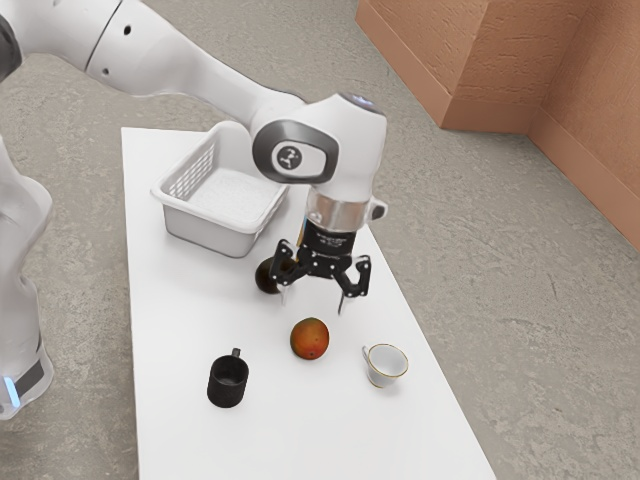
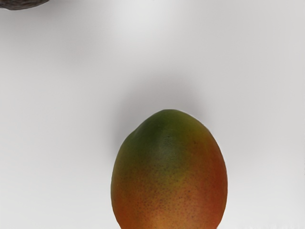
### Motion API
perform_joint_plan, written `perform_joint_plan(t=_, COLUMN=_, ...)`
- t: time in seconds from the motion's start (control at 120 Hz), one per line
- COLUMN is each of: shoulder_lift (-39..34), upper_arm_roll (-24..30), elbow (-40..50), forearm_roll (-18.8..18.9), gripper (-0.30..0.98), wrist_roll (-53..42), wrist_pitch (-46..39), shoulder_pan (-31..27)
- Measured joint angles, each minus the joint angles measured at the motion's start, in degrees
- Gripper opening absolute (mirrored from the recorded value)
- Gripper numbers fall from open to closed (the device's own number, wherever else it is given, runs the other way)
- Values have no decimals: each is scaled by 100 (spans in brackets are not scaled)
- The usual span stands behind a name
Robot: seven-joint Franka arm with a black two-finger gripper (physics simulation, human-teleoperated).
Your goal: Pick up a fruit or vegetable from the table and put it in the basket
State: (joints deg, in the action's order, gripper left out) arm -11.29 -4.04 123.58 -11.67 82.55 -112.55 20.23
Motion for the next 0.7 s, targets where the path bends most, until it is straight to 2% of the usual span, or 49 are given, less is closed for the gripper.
perform_joint_plan(t=0.192, shoulder_lift=38, upper_arm_roll=7, elbow=37, forearm_roll=70, gripper=68, wrist_roll=-560, wrist_pitch=-39, shoulder_pan=10)
perform_joint_plan(t=0.7, shoulder_lift=429, upper_arm_roll=18, elbow=187, forearm_roll=-48, gripper=68, wrist_roll=-1413, wrist_pitch=-461, shoulder_pan=58)
